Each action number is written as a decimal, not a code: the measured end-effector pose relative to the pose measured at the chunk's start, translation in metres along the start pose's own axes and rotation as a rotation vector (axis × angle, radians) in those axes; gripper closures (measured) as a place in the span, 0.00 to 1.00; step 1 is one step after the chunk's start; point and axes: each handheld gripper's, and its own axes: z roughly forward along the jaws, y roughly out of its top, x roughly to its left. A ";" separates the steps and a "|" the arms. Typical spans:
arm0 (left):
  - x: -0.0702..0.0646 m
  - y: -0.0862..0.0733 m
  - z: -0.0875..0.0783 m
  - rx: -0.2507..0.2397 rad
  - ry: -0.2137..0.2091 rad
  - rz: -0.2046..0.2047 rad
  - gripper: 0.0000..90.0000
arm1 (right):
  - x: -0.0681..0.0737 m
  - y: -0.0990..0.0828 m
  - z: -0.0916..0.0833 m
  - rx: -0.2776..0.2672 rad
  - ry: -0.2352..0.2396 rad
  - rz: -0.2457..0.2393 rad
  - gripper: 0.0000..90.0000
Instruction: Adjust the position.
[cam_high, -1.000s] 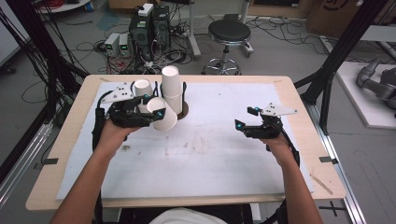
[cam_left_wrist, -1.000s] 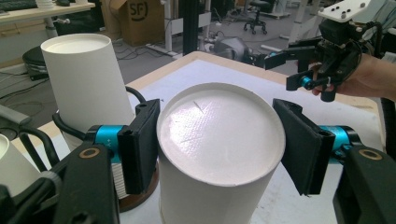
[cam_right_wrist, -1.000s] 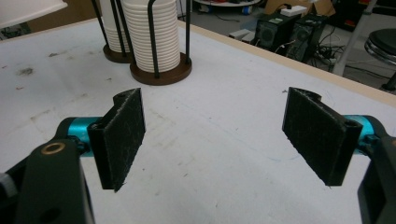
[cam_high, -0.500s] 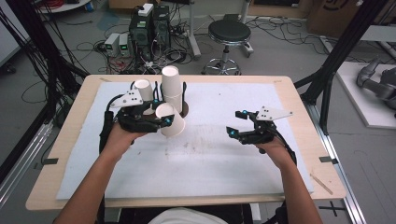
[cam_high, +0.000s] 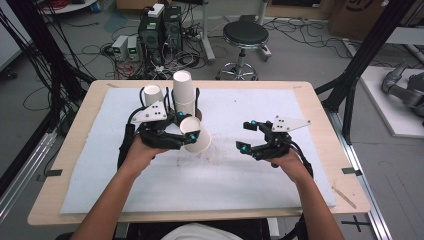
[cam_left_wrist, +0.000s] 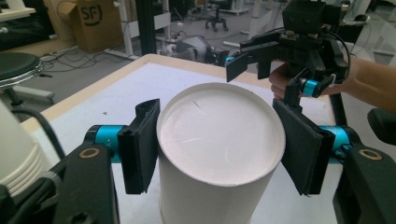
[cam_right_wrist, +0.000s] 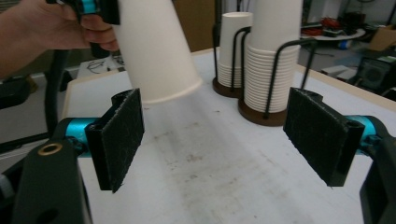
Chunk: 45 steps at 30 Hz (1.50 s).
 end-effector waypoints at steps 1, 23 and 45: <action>0.000 0.000 0.002 0.004 -0.005 0.004 0.39 | 0.001 0.001 0.002 -0.002 0.008 -0.004 0.23; -0.012 0.007 0.019 -0.019 -0.155 0.023 0.39 | 0.013 0.005 0.023 -0.009 0.137 -0.043 0.23; -0.022 0.012 0.038 -0.025 -0.253 0.028 0.39 | 0.023 0.003 0.045 0.012 0.237 -0.064 0.23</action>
